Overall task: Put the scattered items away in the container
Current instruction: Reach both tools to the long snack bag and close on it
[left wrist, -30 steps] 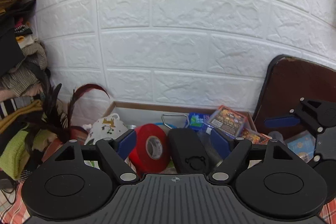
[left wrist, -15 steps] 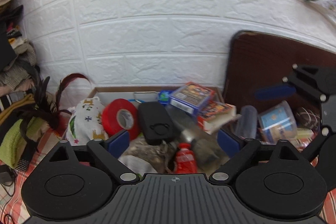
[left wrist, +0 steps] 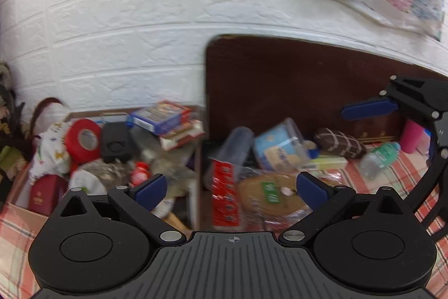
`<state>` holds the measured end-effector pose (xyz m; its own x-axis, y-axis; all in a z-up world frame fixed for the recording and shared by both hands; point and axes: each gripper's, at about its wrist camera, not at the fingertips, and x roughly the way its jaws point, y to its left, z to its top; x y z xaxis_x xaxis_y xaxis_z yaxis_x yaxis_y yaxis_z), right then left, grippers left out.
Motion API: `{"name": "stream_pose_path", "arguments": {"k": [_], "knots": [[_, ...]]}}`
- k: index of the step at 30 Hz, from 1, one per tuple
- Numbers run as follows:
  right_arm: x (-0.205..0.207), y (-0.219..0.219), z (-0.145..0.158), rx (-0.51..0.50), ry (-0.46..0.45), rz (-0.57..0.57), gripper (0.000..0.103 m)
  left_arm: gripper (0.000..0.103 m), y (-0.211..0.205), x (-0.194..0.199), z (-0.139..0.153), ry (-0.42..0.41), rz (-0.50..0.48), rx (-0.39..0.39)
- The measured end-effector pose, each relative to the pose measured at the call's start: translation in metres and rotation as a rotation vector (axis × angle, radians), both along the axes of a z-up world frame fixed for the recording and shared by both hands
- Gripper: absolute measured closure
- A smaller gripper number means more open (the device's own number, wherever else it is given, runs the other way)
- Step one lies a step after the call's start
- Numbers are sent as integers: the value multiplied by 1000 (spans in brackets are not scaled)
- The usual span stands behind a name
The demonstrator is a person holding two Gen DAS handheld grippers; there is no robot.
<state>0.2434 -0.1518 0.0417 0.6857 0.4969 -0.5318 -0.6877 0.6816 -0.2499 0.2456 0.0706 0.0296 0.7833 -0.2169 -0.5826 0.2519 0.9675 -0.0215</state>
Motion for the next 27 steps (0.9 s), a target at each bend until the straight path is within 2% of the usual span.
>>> {"name": "stream_pose_path", "arguments": {"k": [6, 10, 13, 17, 20, 24, 27], "knots": [[-15, -78, -19, 96, 53, -174, 4, 0, -36, -10, -44, 52, -23, -10], [-18, -107, -52, 118, 114, -258, 4, 0, -48, -7, -83, 133, -10, -38], [-14, -113, -82, 138, 176, -284, 4, 0, -48, 4, -104, 179, 57, -56], [-3, -106, -123, 133, 244, -303, 4, 0, -40, 22, -114, 196, 151, -121], [7, -100, -147, 106, 272, -318, 4, 0, -36, 32, -114, 186, 186, -159], [22, -104, -158, 138, 271, -355, 4, 0, -38, 44, -114, 164, 194, -179], [33, -109, -161, 194, 280, -386, 7, 0, -44, 50, -116, 151, 245, -178]]}}
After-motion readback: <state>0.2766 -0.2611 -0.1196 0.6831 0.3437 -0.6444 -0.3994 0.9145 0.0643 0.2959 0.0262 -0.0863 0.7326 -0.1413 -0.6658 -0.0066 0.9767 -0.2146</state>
